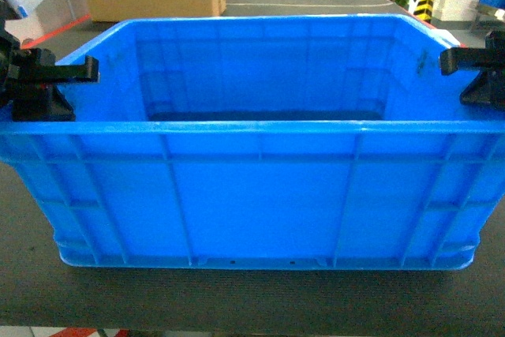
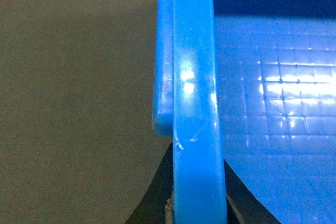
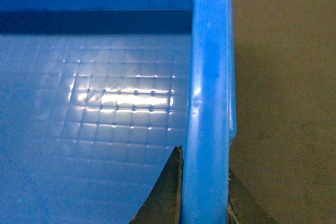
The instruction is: Place box next to blue box on left shelf
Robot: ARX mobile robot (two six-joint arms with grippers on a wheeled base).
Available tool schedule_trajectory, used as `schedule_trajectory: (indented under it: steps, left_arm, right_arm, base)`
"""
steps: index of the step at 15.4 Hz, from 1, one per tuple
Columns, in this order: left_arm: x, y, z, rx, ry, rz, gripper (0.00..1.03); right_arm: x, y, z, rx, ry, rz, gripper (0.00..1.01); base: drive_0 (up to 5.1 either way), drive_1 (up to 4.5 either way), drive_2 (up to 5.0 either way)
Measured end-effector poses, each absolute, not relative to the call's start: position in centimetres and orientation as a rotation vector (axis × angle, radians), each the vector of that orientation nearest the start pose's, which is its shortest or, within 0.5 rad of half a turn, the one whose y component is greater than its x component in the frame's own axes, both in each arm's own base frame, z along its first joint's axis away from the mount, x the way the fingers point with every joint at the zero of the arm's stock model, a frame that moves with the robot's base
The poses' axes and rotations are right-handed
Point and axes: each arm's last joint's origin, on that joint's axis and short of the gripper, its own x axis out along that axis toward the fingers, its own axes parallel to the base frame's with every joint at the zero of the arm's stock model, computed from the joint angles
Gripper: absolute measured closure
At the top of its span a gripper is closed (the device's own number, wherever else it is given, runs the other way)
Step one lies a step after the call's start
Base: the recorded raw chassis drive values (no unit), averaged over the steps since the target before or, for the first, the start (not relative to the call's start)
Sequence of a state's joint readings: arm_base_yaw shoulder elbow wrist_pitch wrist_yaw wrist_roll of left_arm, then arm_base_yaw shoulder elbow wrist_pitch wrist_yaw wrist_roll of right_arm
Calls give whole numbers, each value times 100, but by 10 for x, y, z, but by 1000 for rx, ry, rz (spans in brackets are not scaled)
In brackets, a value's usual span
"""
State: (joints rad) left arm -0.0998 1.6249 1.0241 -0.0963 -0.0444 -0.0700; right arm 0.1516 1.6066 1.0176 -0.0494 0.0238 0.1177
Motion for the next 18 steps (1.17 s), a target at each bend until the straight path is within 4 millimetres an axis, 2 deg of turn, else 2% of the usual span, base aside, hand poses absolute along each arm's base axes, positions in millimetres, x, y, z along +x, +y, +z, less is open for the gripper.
schedule_trajectory:
  steps: [4,6,12,18]
  left_arm:
    - [330,-32,254,-20,552,-29,96]
    - [324,-31,269,-23,497,-29,96]
    - [315,-33,283,-20,442,-30,96]
    - [315,-33,283,-20,442,-30,96]
  right_arm:
    - [326,55,260,61,513,89,93]
    - [320,56,271,64,471,93,93]
    - [317,55,279,70,415,97,93]
    - [316,55,280,70,413,97,93]
  base:
    - [0,0,0]
    - [0,0,0]
    - [0,0,0]
    - [-6,-6,-6]
